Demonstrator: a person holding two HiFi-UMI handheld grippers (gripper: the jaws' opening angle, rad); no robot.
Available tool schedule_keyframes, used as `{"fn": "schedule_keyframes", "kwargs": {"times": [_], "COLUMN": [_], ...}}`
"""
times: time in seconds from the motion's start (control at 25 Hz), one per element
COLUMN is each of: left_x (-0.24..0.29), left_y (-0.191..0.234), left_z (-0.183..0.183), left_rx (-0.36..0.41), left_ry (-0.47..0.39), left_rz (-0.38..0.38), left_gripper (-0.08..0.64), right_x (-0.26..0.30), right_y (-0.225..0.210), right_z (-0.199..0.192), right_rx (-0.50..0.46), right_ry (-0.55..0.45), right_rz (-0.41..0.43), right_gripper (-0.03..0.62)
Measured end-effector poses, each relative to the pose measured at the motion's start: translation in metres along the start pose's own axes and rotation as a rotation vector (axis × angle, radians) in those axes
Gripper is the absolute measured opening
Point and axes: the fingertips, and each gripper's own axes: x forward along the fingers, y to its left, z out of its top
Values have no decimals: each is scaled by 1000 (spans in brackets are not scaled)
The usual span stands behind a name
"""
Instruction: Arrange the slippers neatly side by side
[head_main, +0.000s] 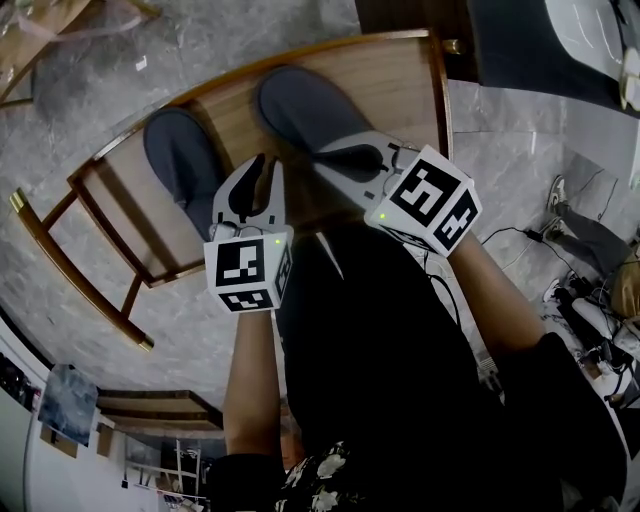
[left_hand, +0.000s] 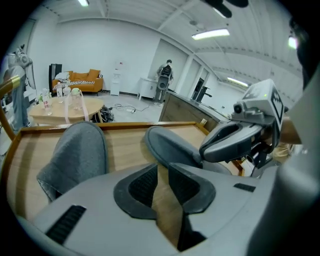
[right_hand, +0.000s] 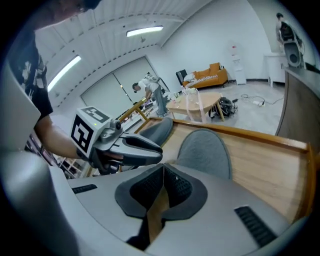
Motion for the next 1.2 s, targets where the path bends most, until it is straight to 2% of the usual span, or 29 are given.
{"fn": "schedule_keyframes", "kwargs": {"times": [0.08, 0.12, 0.16, 0.28, 0.48, 0.6, 0.72, 0.8, 0.92, 1.08, 1.2], "left_x": [0, 0, 1, -2, -16, -30, -54, -66, -69, -72, -66], "left_y": [-2, -3, -4, -4, 2, 7, 26, 46, 76, 111, 122], "left_z": [0, 0, 1, 1, -2, 1, 11, 21, 24, 29, 26], "left_rx": [3, 4, 2, -4, -3, -14, -32, -7, 14, 9, 17], "left_ry": [0, -1, -2, -6, -9, -25, -62, -82, -70, -78, -65], "left_rz": [-12, -17, -21, -22, 8, 17, 39, 78, 112, 163, 182], "left_gripper": [64, 67, 71, 75, 75, 75, 80, 87, 145, 155, 154], "right_x": [-3, -4, -6, -8, 12, 21, 28, 28, 22, 7, -16], "right_y": [5, 5, 2, -11, -18, -28, -36, -39, -42, -43, -43], "right_z": [4, 8, 12, 23, 10, -4, -7, -5, -3, 16, 33], "right_rx": [-63, -93, -124, -201, -181, -165, -53, -12, 47, 240, 484], "right_ry": [-23, -38, -56, -91, -16, 53, 60, 56, 28, -133, -350], "right_rz": [-16, -38, -73, -181, -177, -233, -289, -311, -334, -350, -357], "right_gripper": [4, 35, 90, 111, 138, 138, 97, 47, 20, 14, 14]}}
